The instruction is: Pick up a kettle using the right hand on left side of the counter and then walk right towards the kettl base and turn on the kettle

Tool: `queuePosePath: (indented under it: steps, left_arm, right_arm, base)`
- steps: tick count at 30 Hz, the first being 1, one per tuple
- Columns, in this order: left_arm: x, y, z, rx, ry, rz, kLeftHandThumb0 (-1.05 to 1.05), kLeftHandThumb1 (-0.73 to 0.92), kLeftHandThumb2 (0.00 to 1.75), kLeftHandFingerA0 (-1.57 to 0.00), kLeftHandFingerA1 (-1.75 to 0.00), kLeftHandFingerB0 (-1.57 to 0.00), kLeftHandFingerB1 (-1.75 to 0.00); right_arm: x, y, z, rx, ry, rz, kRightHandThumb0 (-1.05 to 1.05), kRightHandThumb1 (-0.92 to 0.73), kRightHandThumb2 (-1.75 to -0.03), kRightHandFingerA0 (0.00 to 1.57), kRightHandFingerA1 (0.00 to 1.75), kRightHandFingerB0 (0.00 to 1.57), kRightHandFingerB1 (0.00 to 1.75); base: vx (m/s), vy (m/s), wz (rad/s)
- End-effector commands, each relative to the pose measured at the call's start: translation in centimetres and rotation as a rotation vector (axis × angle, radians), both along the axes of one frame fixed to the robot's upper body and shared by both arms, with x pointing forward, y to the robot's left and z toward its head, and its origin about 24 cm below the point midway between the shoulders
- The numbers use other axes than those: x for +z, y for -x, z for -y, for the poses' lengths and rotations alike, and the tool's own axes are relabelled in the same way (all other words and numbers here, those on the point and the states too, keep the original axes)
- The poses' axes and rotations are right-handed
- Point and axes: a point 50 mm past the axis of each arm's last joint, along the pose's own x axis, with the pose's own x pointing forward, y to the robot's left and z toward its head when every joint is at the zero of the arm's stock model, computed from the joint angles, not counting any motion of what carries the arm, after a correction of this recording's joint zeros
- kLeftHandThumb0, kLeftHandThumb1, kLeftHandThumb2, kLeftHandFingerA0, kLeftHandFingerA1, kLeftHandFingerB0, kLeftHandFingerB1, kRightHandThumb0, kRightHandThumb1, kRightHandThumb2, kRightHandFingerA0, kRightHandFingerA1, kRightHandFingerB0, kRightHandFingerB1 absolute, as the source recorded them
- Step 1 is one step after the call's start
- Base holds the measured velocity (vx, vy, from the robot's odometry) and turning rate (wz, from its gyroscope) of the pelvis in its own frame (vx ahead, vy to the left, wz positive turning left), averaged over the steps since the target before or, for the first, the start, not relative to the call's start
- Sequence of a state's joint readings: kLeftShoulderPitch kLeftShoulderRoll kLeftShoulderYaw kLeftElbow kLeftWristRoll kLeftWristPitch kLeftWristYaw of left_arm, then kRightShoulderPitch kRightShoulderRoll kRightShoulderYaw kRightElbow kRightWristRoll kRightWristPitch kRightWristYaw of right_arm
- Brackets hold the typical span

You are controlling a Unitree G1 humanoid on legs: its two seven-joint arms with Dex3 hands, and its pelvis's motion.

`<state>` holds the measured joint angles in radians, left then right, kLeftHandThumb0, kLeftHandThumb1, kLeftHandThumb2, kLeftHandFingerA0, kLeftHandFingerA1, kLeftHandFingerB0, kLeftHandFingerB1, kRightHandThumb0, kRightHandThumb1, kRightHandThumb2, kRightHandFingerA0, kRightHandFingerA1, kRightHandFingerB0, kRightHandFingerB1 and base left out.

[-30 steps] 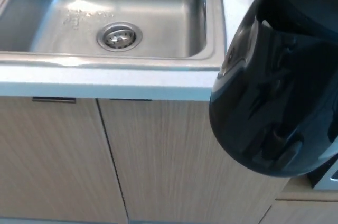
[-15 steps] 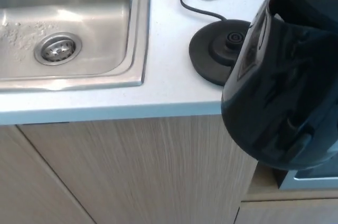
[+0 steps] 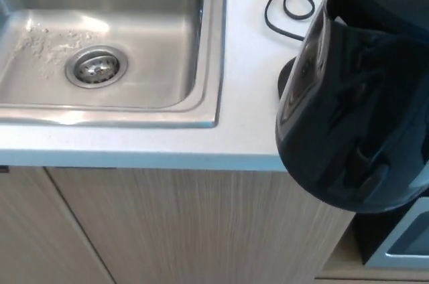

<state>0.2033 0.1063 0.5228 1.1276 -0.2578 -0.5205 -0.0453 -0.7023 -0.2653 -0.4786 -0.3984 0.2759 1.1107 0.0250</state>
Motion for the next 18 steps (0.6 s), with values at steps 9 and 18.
queuePosePath:
  steps: [9, 18]
  left_arm:
    - [0.56, -0.12, -0.47, -0.001, -0.046, 0.028, 0.14, 0.64, 0.97, -0.90, -0.85, -0.87, -0.80]
    - [0.60, -0.30, -0.52, 0.003, -0.046, 0.039, 0.12, 0.64, 0.96, -0.93, -0.86, -0.91, -0.82]
  right_arm:
    - [1.78, -0.52, 0.28, -0.023, -0.013, 0.100, -0.18, -0.50, -1.33, 1.01, 1.75, 0.72, 1.67]
    - [1.85, -0.70, -0.11, -0.027, 0.010, 0.105, -0.17, -0.50, -1.31, 1.02, 1.75, 0.77, 1.65]
  base:
    - [0.12, -0.170, 0.00]
    - [0.01, -0.010, -0.01]
